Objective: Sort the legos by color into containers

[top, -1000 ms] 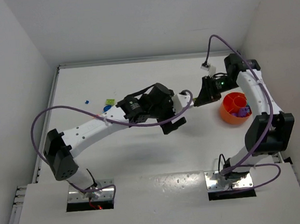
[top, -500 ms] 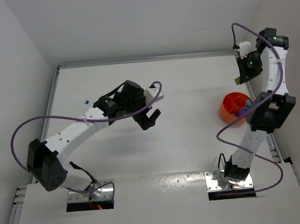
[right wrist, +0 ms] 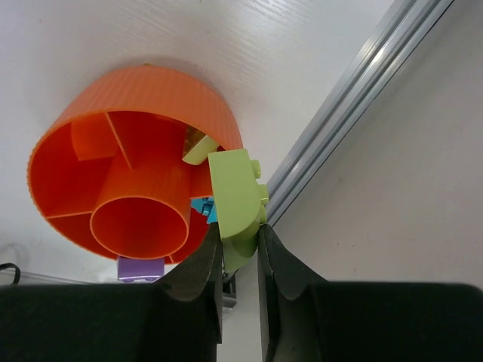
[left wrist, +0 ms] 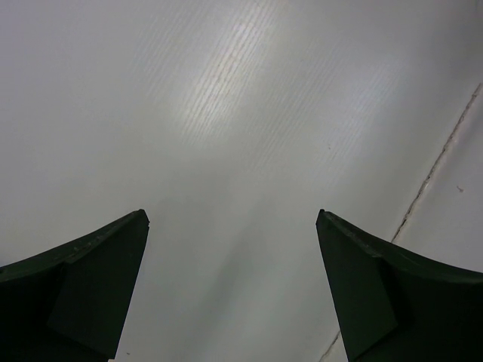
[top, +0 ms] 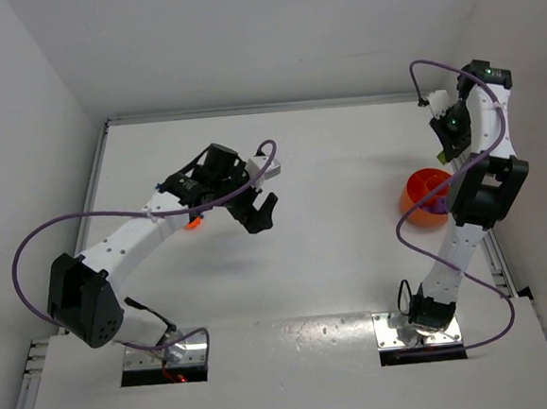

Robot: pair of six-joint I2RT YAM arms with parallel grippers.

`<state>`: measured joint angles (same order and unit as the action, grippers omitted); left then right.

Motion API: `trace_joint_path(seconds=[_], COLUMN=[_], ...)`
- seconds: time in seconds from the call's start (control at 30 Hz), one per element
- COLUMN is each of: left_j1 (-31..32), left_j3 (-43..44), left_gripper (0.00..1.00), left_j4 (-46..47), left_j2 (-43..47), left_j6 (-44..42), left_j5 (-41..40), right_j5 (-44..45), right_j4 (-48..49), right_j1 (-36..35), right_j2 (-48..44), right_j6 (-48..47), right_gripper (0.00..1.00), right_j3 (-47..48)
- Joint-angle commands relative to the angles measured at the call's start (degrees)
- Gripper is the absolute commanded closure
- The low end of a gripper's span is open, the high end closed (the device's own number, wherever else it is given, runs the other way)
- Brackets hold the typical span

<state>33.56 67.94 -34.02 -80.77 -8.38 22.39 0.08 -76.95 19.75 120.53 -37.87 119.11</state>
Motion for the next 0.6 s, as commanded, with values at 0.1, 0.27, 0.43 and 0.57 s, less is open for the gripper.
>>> trace_joint_path(seconds=[0.1,0.27,0.43,0.57], left_j1=[-2.3,-4.0,-5.1,-5.1], left_j3=[-1.3,-1.3,-1.3,-1.3], left_gripper=[0.0,0.0,0.0,0.0], left_j4=[1.0,1.0,1.0,1.0], left_j2=[1.2,0.2,-0.4,-0.4], left_j6=[-0.6,-0.6,-0.6,-0.6], left_j5=[4.6,6.4,7.5,7.5], right_j5=[3.3,3.9,4.5,4.0], right_j4=[-3.5,-3.5,-3.5,-3.5], right_j1=[-0.1,-0.1,-0.8,-1.3], right_j2=[0.6,0.1,0.1,-0.5], right_j6=[-5.3,-8.0,-8.5,-9.8], right_gripper=[0.97,0.96,0.92,0.9], right_j3=[-0.9,-3.8,-5.9,-7.3])
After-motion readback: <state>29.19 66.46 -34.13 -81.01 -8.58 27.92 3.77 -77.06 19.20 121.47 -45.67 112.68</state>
